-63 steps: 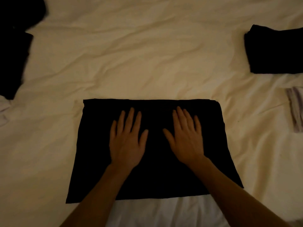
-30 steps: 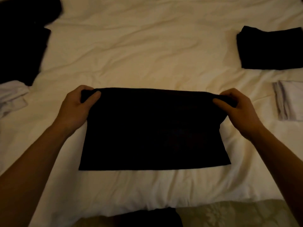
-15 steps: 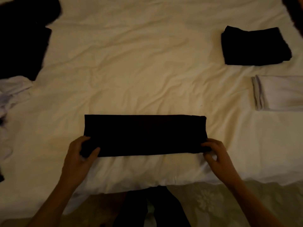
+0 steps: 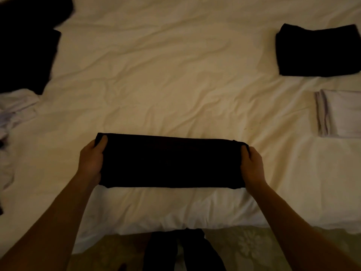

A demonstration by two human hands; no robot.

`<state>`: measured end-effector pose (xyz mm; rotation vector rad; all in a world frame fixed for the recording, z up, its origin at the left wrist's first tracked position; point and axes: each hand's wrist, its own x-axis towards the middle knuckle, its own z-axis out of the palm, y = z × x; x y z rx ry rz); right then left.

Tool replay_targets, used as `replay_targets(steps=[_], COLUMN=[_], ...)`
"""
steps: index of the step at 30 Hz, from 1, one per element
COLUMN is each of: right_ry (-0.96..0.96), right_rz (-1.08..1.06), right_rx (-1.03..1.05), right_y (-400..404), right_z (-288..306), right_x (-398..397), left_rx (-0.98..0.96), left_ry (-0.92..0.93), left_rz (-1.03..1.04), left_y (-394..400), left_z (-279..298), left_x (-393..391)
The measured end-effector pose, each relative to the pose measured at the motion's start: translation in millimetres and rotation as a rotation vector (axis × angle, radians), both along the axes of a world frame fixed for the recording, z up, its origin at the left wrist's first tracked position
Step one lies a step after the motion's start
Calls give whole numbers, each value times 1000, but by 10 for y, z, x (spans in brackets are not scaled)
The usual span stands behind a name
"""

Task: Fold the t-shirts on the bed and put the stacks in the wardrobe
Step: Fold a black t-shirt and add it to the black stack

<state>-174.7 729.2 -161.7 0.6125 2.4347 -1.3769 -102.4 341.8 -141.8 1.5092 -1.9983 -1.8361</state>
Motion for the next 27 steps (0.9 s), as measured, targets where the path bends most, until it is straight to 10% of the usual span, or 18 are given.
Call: replay_targets(steps=[8,16,20,27], right_ry=[72,-29,288,486], right_rz=[58,174,231,702], right_rx=[271,435,630,628], right_y=[-43,-88,-204,-1071], right_z=[169,-57,115,18], right_x=[29,316,309,440], left_rx=[-530,-618,-1004,-1138], left_ry=[-226,-260,-140,23], left_rz=[-185,-316,-431,-1002], left_y=[100,85,472,1666], left_z=[-81,-194,-62,-333], left_x=[314,463,387,41])
